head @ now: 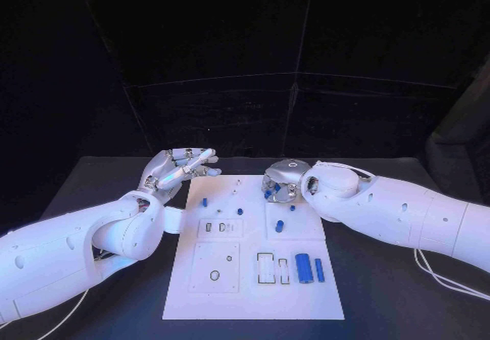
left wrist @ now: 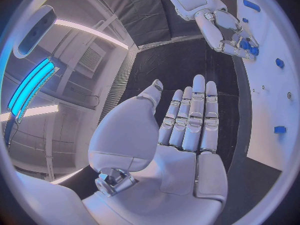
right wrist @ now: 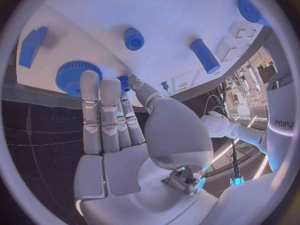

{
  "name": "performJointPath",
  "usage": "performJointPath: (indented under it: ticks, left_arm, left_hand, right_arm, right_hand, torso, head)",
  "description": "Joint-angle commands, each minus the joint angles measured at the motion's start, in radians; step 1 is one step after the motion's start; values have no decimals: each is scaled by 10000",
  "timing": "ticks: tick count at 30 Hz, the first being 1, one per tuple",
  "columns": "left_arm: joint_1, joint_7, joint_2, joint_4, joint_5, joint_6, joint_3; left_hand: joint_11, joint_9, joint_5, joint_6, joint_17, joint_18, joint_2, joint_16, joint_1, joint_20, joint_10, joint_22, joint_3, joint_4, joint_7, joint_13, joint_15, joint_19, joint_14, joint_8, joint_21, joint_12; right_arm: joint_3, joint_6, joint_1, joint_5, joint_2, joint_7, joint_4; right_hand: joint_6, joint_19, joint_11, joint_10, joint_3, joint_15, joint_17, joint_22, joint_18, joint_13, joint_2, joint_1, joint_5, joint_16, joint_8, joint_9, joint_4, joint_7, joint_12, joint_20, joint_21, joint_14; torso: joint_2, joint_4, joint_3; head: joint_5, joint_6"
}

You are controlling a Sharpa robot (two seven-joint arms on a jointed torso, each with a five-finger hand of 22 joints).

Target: Assemble the parts on the task board

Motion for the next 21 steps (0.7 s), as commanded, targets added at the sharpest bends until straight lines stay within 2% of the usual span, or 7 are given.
performJointPath:
  ticks: [1, 3, 6, 9, 13, 21]
  left_arm:
    - [13, -13, 15, -20, -78, 216, -14]
    - [13, -21, 17, -31, -78, 221, -25]
    - [14, -43, 19, -43, -78, 235, -37]
    - [14, -66, 27, -54, -78, 259, -45]
    - [14, -83, 20, -49, -78, 282, -51]
    - [14, -90, -32, -22, -78, 286, -57]
  left_hand:
    - [71, -12, 24, 33, 21, 74, 120, -38, 29, -7, 19, -19, 21, -57, 52, -9, 30, 49, 44, -42, -6, -71]
    - [71, -12, 25, 35, 30, 74, 126, -40, 40, -7, 21, -22, 30, -72, 52, -8, 30, 54, 47, -49, -8, -79]
    - [71, -11, 24, 37, 38, 74, 134, -42, 51, -7, 23, -25, 40, -85, 53, -7, 30, 59, 50, -55, -10, -86]
    - [74, -11, 26, 40, 67, 74, 187, -51, 79, -8, 24, -37, 84, -119, 58, -6, 30, 72, 55, -77, -18, -114]
    - [76, -11, 26, 41, 87, 74, 222, -61, 99, -8, 25, -46, 117, -145, 59, -6, 31, 80, 55, -94, -25, -133]
    - [75, -11, 25, 43, 106, 74, 243, -72, 128, -8, 29, -56, 150, -182, 58, -5, 30, 86, 53, -111, -33, -152]
  right_arm:
    - [9, -22, 26, 58, 19, -1, -5]
    - [9, -60, 26, 106, 30, 2, -7]
    - [9, -191, 26, 144, 44, -45, -11]
    - [9, -454, 26, 162, 48, -86, -15]
    - [9, -874, 26, 171, 42, -55, 0]
    - [10, -1894, 26, 459, 48, 165, 130]
  right_hand:
    - [33, -14, 37, 39, 99, 33, 143, 134, -10, -3, -4, -50, -30, 155, -1, 6, 55, 74, -30, 52, 149, 24]
    - [228, 152, -24, 245, 301, -16, 516, 619, -70, 24, 121, 57, -67, 504, 81, 41, 80, 6, 55, 34, 493, 89]
    - [720, 476, -174, 741, 836, -141, 1090, 1503, -195, 84, 492, 398, -405, 1046, 293, 130, 55, -135, 243, -58, 1121, 176]
    - [1016, 732, -272, 1082, 1198, -203, 1300, 2226, -309, 136, 666, 556, -446, 1274, 419, 197, 52, -191, 346, -133, 1617, 174]
    - [1087, 774, -293, 1194, 1472, -212, 1395, 2478, -348, 143, 630, 565, -453, 1411, 424, 218, 63, -196, 316, -163, 1840, 141]
    - [983, 710, -224, 1064, 1761, -161, 1436, 2666, -367, 94, 355, 483, -454, 1539, 297, 200, 90, -117, 113, -128, 2041, 72]
  torso:
    - [6, 4, 1]
    - [6, 4, 2]
    - [9, 3, 1]
    - [10, 4, 1]
    - [13, -7, -2]
    - [20, 9, 0]
  head:
    - [-2, -6]
    - [-1, -6]
    - [-8, -15]
    - [5, -19]
    - [4, -29]
    - [56, -12]
